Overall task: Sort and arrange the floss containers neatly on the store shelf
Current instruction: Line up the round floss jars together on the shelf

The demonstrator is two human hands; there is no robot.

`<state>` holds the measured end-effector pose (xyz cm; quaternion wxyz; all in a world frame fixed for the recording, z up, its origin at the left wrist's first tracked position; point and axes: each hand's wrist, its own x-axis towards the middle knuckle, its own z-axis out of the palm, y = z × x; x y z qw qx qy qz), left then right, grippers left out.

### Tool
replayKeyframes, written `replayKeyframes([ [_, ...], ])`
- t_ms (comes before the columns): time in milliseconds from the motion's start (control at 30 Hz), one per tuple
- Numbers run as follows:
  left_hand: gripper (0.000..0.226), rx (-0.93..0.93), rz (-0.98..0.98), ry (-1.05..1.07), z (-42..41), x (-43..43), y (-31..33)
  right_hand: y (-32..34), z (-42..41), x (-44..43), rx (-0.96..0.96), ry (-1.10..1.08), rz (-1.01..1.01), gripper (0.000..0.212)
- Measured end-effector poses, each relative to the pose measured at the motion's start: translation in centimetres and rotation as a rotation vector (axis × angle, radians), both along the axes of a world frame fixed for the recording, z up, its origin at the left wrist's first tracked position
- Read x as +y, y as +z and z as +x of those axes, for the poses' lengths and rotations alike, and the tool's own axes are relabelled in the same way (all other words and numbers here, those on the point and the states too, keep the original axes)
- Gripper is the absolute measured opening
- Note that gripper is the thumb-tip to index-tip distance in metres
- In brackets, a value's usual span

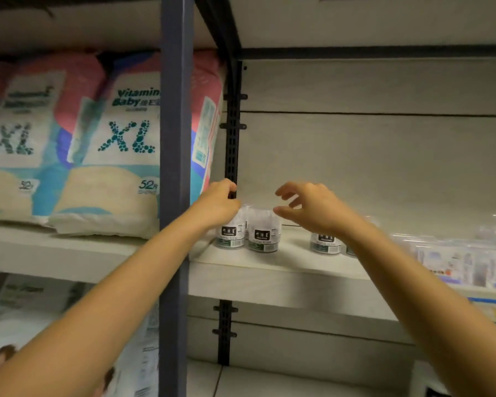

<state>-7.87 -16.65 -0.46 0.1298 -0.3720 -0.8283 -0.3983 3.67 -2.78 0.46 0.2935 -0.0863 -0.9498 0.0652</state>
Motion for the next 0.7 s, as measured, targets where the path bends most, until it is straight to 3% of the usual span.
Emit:
replayKeyframes([
  [167, 0.041, 0.087, -0.269, 0.096, -0.8, 1.5, -0.1, -0.4, -3.3, -0.9, -0.100, -0.088, -0.097, 0.056],
  [300, 0.046, 0.078, -0.369, 0.131, -1.4, 2.5, -0.7, -1.0, -4.2, -1.0, -0.163, -0.132, -0.081, 0.054],
  [567, 0.057, -0.021, -0.277, 0.158, -1.1, 2.7, -1.2, -2.0, -4.9, -0.6, -0.079, -0.153, -0.106, 0.048],
  [700, 0.050, 0.039, -0.184, 0.101, 0.2, 1.5, 0.0, -0.9, -2.8, -1.1, 0.004, -0.055, -0.159, 0.048],
])
